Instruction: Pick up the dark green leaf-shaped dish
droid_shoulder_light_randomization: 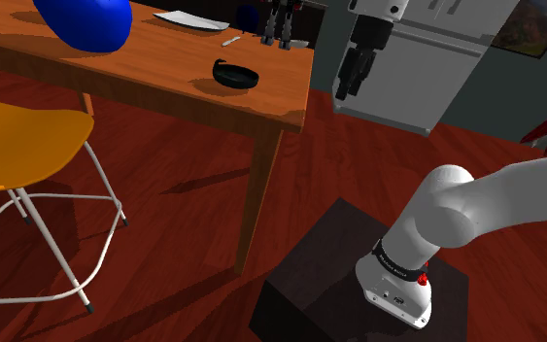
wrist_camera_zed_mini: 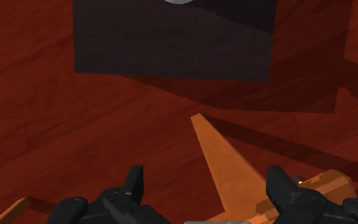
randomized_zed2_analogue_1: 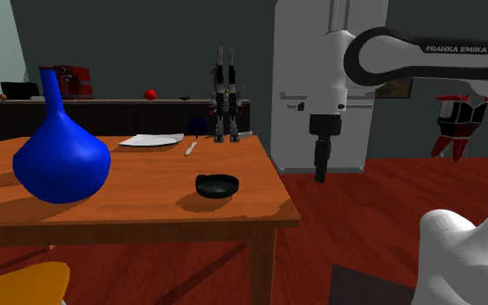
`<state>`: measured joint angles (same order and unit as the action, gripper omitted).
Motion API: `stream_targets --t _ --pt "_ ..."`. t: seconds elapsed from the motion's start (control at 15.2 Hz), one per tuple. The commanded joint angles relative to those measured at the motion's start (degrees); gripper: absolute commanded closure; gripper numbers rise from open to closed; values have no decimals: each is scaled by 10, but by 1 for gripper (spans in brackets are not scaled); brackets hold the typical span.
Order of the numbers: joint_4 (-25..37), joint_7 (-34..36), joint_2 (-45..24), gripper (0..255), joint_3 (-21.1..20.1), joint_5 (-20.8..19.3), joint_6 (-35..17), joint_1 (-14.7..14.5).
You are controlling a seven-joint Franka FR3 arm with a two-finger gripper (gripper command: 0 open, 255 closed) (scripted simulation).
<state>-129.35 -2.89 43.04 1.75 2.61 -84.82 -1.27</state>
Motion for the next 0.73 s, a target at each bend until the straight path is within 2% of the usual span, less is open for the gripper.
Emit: stream_targets --t 0.0,0.66 --pt "0 0 0 0 0 0 0 0" --pt "148 76 -178 0 -87 -1 -57 -21"
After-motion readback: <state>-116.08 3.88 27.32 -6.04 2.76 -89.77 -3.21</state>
